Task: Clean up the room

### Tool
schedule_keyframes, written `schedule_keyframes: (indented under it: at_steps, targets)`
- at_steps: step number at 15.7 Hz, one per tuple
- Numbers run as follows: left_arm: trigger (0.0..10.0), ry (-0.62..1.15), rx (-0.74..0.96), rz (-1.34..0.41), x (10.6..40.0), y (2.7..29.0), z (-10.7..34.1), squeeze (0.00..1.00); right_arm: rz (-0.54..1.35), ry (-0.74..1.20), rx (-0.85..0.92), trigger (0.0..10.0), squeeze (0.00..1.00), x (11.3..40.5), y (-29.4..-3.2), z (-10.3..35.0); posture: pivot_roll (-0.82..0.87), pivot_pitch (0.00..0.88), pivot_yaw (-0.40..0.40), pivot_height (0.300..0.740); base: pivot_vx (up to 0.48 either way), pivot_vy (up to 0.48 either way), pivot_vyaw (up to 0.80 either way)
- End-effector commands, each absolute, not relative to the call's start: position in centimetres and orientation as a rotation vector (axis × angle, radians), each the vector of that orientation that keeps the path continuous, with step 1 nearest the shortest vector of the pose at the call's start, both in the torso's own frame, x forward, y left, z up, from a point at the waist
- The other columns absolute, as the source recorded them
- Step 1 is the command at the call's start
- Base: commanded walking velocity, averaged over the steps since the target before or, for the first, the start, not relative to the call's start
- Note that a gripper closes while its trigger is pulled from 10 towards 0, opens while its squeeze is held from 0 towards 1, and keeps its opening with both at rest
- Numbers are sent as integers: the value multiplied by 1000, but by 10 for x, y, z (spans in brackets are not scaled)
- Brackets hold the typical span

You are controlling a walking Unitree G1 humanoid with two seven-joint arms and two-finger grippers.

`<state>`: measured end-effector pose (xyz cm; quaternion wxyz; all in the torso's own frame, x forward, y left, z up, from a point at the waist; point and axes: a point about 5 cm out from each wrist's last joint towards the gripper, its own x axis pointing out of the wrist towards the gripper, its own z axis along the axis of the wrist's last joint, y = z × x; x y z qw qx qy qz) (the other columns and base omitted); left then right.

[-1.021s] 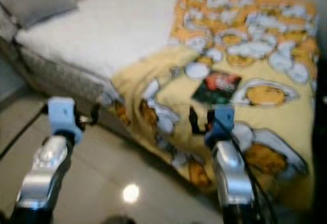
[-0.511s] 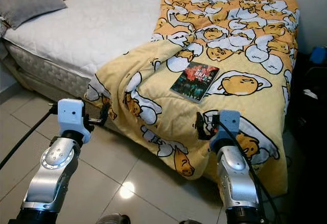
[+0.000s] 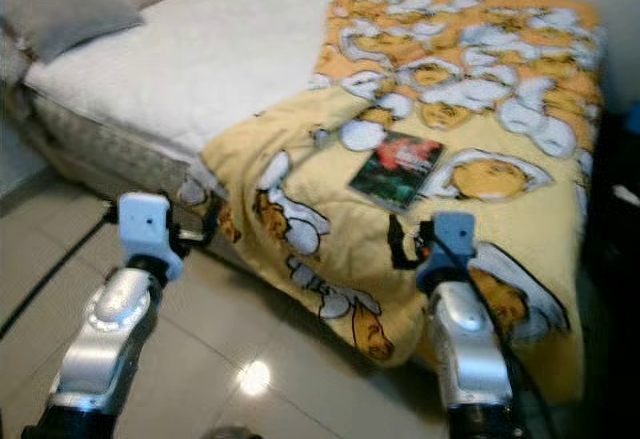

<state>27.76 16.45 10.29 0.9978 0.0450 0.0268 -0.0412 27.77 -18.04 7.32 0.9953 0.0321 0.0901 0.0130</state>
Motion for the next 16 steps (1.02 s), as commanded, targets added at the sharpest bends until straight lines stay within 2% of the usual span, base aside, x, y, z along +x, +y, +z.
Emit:
schedule_keyframes:
  at_steps: [1,16]
  targets:
    - [10000,49,88,-87,278,164,103,827,24,180,63,10000,0,280,-180,75,38,39,53,740,401,0,0]
    - [10000,51,80,-90,280,162,101,827,66,176,79,10000,0,285,-178,76,27,4,43,740,418,0,0]
